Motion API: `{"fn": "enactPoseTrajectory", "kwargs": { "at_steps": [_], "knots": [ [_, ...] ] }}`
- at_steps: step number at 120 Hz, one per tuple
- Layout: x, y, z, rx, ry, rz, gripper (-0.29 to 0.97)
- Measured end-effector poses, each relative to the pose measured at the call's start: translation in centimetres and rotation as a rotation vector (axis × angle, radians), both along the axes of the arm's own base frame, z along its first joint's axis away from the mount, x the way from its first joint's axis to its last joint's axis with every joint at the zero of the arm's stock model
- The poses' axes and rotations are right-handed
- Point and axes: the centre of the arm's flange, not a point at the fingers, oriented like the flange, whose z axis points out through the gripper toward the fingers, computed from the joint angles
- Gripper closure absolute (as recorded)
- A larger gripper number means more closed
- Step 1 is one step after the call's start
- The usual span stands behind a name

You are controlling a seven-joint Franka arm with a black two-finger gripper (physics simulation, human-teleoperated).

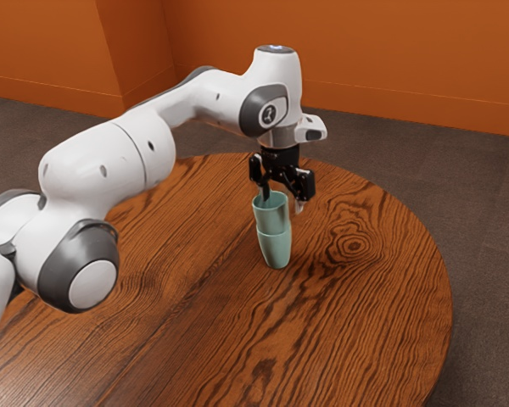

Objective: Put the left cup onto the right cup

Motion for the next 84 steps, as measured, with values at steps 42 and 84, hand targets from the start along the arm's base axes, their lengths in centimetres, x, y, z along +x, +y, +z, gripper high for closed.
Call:
{"fn": "enactPoseTrajectory", "kwargs": {
  "at_steps": [42,84],
  "knots": [
    [-4.9,0.6,10.7,-0.057,-0.024,-0.004,0.02],
    [-18.6,7.2,17.3,-0.014,0.017,-0.046,0.02]
  ]
}}
